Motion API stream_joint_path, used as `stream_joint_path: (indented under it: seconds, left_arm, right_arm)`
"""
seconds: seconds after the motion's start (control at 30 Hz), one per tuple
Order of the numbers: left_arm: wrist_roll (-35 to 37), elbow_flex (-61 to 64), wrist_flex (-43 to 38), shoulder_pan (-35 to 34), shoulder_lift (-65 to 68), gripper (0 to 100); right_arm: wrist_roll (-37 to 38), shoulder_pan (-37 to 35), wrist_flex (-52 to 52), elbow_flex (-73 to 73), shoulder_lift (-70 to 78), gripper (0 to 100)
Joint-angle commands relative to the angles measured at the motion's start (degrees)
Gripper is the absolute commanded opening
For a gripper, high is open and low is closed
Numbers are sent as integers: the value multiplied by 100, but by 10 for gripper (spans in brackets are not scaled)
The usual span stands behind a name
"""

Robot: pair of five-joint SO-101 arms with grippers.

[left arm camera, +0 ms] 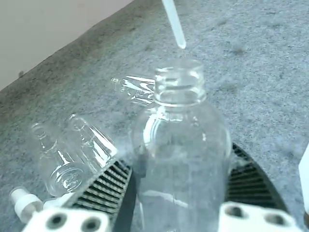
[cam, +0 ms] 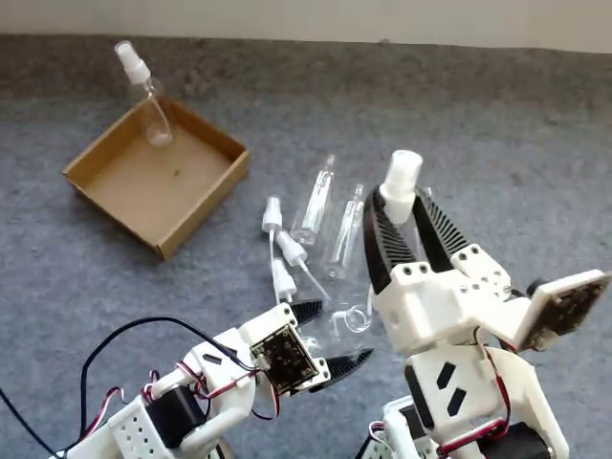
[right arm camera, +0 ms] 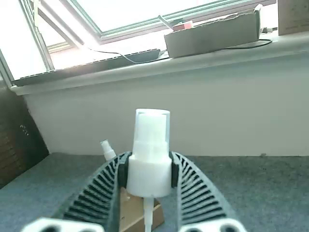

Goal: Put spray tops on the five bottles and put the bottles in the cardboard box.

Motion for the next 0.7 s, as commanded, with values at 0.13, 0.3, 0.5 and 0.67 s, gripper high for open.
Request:
stream_joint_path:
  seconds: [0.13, 0.3, 0.5, 0.67]
  left_arm:
    - [44, 119, 0, 57, -92, 144]
    - [44, 119, 0, 57, -92, 144]
    - [62, 119, -35, -163, -101, 144]
    - [70, 119, -35, -567, -110, 144]
  right_arm:
    - [-35, -180, 444, -382, -40, 9]
    - [-53, -207, 444, -374, -40, 9]
    - [-18, -215, 752, -356, -40, 9]
    - [-9, -215, 1086, -347, -40, 9]
